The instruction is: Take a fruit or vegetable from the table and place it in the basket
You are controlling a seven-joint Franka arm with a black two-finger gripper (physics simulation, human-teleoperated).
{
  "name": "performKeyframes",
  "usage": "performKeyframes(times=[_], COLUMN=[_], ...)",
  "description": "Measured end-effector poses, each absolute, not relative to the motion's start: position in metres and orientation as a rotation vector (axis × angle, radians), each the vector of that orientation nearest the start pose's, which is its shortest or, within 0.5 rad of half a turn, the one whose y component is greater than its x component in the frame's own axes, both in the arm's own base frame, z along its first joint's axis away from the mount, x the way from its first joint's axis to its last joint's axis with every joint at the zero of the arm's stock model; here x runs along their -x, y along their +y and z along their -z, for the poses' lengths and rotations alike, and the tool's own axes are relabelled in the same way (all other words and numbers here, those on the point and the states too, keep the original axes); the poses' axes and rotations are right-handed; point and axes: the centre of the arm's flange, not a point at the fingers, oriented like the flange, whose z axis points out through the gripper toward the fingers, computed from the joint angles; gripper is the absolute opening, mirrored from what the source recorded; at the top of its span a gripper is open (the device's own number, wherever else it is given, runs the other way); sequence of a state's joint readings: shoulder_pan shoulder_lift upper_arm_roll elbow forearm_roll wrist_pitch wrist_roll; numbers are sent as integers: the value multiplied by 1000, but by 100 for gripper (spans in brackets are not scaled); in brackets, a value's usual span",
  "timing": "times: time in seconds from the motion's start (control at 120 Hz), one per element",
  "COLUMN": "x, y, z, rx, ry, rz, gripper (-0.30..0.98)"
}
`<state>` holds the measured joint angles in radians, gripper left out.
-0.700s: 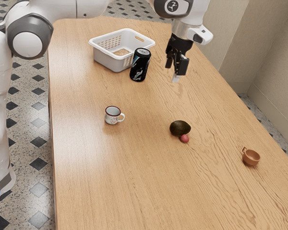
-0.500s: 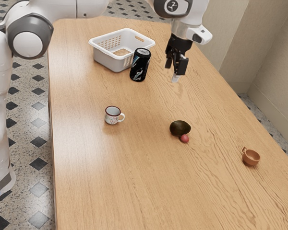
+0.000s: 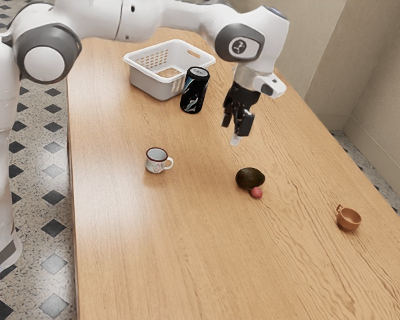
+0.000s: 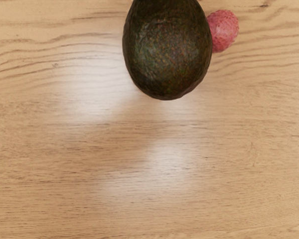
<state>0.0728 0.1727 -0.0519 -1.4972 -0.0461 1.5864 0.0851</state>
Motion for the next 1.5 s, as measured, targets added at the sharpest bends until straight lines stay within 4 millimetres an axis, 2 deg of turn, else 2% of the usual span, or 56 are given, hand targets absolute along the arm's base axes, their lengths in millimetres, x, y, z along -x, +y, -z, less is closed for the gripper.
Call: performKeyframes(times=[0.117,0.158,0.25,0.35,0.633,0.917,1.133,1.367,1.5], x=[-614,-628,-674,-690,-694,-701,-703,-707,-709], y=[11,9,0,0,-3,-4,-10,-14,-14], z=[-551,-543,-535,-522,-504,-447,-442,-424,-421], rx=[3206,3205,3210,3212,3220,3234,3250,3248,3246], ry=[98,114,168,191,183,146,125,102,92], rz=[-86,-63,22,25,-11,-145,-143,-165,-158], gripper=[69,69,69,69,69,69,69,69,69])
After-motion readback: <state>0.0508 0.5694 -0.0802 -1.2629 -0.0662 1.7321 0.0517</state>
